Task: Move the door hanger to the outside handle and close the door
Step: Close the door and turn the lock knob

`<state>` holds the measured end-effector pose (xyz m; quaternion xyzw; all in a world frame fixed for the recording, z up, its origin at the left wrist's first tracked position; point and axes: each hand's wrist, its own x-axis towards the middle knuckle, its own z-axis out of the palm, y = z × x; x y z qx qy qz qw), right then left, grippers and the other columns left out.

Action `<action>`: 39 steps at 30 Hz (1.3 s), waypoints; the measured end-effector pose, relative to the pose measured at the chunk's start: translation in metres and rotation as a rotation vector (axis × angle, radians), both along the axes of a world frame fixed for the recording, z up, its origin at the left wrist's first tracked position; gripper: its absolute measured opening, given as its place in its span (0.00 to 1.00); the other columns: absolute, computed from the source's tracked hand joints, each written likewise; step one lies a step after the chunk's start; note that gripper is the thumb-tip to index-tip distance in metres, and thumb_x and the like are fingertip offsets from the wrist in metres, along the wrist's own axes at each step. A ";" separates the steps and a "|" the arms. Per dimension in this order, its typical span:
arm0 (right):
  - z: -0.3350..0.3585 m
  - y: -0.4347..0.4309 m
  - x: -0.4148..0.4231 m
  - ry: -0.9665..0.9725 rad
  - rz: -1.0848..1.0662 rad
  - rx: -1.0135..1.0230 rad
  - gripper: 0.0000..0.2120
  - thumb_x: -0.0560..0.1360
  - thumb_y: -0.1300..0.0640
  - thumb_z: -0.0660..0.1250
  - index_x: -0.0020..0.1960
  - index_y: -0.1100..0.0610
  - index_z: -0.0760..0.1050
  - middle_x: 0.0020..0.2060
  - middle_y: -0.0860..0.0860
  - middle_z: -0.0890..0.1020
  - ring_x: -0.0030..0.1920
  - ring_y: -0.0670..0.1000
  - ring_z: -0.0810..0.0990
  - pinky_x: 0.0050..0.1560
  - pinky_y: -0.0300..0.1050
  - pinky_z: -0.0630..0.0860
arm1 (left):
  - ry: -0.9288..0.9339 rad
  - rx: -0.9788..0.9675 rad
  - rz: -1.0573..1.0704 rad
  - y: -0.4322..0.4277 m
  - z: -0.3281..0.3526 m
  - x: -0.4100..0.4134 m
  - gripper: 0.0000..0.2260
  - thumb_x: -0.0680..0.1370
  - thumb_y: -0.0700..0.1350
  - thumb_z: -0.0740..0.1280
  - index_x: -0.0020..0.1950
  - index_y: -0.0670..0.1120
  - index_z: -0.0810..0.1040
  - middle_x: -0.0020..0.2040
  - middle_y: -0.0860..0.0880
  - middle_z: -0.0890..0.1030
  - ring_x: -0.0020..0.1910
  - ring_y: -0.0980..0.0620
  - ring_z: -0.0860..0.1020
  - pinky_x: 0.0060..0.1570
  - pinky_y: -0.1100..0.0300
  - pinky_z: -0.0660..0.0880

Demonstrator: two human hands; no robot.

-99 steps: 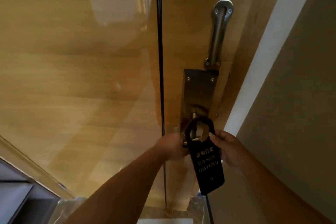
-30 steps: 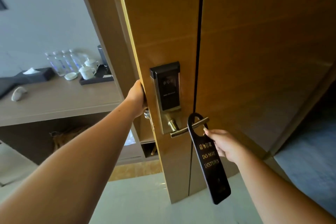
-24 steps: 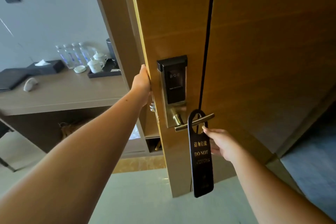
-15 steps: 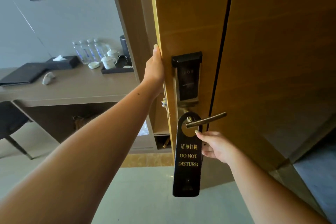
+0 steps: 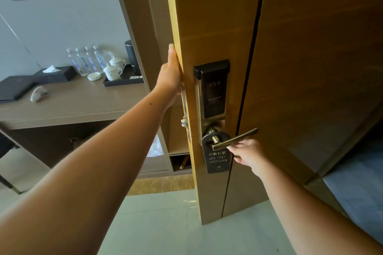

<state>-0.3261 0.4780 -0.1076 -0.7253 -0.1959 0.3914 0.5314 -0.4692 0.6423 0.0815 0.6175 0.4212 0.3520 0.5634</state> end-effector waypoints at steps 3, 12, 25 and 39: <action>0.002 -0.011 0.011 0.055 -0.227 0.040 0.07 0.75 0.65 0.65 0.45 0.55 0.77 0.41 0.51 0.82 0.40 0.47 0.81 0.32 0.40 0.76 | 0.048 0.018 -0.090 -0.001 -0.001 -0.008 0.28 0.75 0.68 0.48 0.55 0.47 0.74 0.52 0.41 0.81 0.50 0.42 0.80 0.51 0.43 0.77; 0.026 -0.086 0.015 0.116 -0.727 0.137 0.19 0.77 0.67 0.54 0.65 0.54 0.71 0.55 0.59 0.77 0.51 0.59 0.78 0.54 0.57 0.74 | 0.282 0.038 -0.912 -0.017 0.026 -0.025 0.13 0.78 0.43 0.56 0.48 0.40 0.79 0.38 0.48 0.83 0.36 0.44 0.82 0.51 0.44 0.77; 0.098 -0.222 -0.031 -0.136 -1.023 0.310 0.13 0.77 0.57 0.59 0.35 0.51 0.76 0.33 0.53 0.81 0.38 0.55 0.80 0.42 0.49 0.77 | 0.315 0.543 -1.627 -0.165 0.031 0.017 0.12 0.69 0.48 0.67 0.51 0.54 0.81 0.62 0.52 0.76 0.61 0.54 0.73 0.65 0.51 0.68; 0.120 -0.443 -0.037 -0.039 -1.204 0.264 0.16 0.78 0.46 0.58 0.52 0.56 0.78 0.45 0.56 0.84 0.48 0.56 0.81 0.55 0.54 0.76 | 0.756 1.815 -1.617 -0.378 -0.110 0.164 0.22 0.68 0.52 0.68 0.61 0.53 0.74 0.62 0.49 0.76 0.69 0.43 0.63 0.67 0.31 0.45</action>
